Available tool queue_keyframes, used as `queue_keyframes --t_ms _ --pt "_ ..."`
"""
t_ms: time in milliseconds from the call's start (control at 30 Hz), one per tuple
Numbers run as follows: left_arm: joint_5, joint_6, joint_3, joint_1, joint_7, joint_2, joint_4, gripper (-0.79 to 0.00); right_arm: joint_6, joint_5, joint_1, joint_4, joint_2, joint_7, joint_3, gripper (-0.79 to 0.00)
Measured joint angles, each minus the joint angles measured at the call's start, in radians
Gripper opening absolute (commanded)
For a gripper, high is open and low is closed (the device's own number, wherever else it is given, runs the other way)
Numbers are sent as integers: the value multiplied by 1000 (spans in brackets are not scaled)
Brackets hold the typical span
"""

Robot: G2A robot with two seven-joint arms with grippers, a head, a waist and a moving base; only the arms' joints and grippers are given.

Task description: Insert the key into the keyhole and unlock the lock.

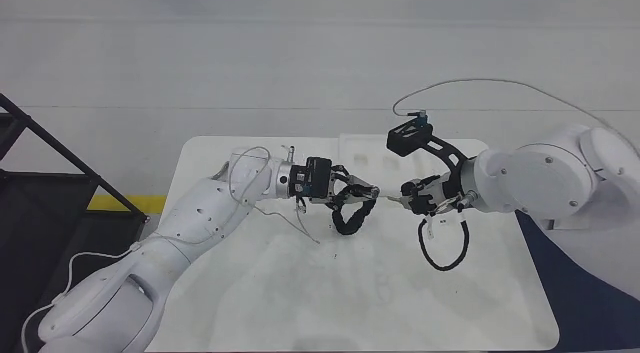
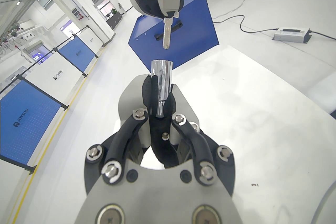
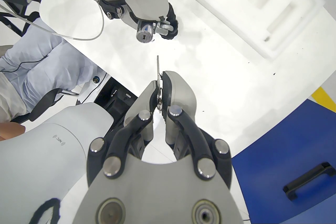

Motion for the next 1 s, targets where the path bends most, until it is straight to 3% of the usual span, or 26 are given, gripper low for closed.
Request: queue_keyframes --t_ms 1000 --pt "0 -5 23 -11 -9 -11 -16 -785 14 92 97 25 8 -14 -104 -785"
